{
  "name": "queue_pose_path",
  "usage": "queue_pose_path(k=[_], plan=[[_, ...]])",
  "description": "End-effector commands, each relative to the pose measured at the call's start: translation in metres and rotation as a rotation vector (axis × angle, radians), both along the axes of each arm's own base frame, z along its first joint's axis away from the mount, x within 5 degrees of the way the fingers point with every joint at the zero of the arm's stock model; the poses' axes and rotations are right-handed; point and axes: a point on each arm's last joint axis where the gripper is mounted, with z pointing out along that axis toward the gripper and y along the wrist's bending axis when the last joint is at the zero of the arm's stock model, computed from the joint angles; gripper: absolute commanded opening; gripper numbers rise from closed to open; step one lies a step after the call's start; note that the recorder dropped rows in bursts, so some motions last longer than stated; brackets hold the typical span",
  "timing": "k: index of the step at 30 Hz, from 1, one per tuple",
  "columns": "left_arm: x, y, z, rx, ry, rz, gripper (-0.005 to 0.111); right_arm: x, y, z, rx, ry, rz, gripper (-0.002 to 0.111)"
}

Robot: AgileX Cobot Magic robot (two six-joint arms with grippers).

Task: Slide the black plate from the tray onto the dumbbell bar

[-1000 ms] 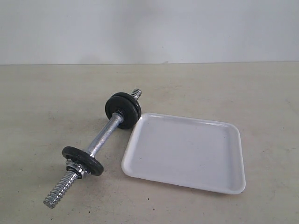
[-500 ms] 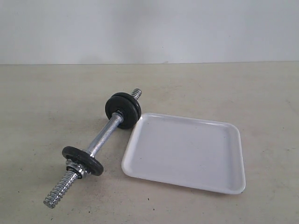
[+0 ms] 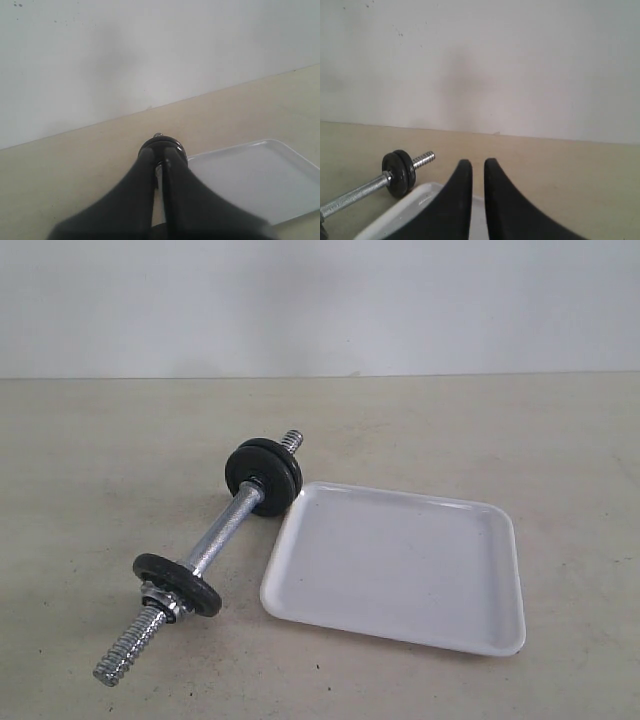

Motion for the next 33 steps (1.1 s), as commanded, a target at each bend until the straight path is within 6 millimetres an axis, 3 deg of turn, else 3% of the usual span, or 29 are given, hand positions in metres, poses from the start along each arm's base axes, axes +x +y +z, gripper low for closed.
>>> queue_pose_path(k=[1,12,15,22,33], plan=[[-0.0003,0.0011,-0.0007,-0.020,0.004,0.012,0.004,0.0047,0.0000,-0.0176,0.092,-0.029,-0.013,0.008],[-0.0003,0.0011,-0.0007,-0.021,0.004,0.012,0.004,0.0047,0.0010,-0.0267,0.043,0.060,-0.006,0.008],[-0.0003,0.0011,-0.0007,-0.021,0.004,0.012,0.004,0.0047,0.0011,-0.0248,0.072,0.049,-0.004,0.008],[-0.0003,0.0011,-0.0007,-0.021,0.004,0.012,0.004,0.0036,0.0032,-0.0200,-0.051,-0.054,0.016,0.008],[-0.0003,0.0011,-0.0007,-0.021,0.004,0.012,0.004,0.0045,0.0014,-0.0259,-0.117,-0.010,-0.004,0.008]])
